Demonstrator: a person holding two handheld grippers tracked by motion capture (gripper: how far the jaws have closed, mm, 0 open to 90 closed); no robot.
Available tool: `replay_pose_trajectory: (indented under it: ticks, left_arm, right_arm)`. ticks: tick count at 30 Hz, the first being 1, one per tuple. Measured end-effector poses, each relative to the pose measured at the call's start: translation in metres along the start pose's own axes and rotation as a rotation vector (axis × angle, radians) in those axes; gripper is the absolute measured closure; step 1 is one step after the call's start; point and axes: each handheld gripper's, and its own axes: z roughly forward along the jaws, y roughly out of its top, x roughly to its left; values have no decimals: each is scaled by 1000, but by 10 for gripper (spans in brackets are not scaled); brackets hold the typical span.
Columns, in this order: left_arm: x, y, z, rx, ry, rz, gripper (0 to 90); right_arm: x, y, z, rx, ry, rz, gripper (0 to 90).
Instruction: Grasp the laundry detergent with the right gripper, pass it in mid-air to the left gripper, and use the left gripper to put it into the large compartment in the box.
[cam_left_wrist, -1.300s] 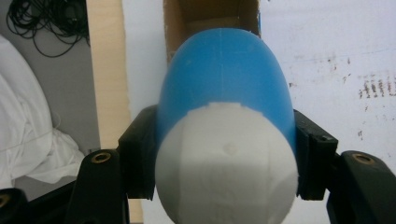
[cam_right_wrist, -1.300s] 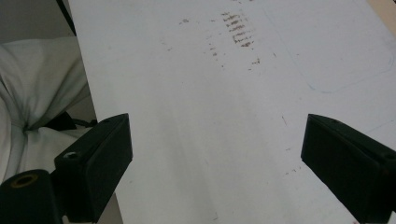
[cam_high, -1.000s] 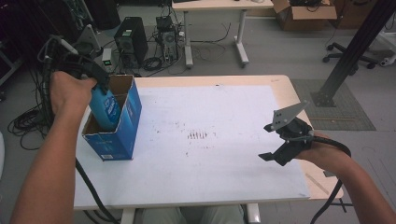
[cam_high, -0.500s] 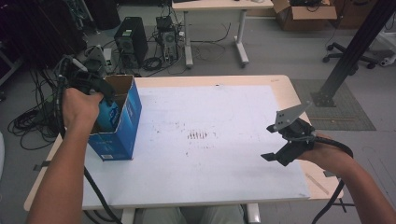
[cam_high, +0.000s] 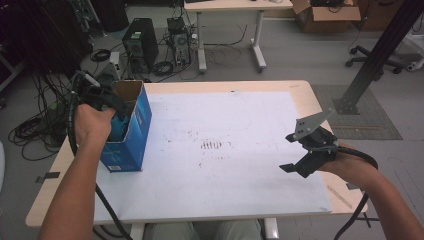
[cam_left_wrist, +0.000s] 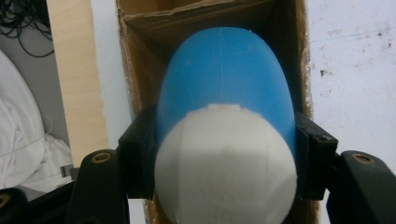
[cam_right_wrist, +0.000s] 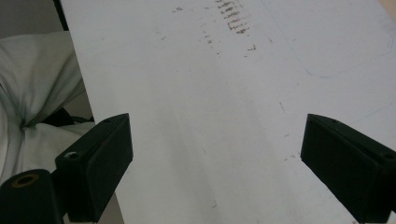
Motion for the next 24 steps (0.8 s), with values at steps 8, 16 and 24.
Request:
replay_pose_trajectory:
  ticks: [8, 16, 24]
  left_arm:
    - [0, -2, 16, 21, -11, 7, 381]
    - [-1, -3, 33, 47, -25, 19, 380]
    - [1, -1, 33, 55, -37, 18, 378]
  right_arm:
    - [0, -2, 3, 6, 5, 6, 87]
    - [-1, -2, 5, 10, 3, 12, 87]
    - [-1, 0, 7, 14, 6, 11, 87]
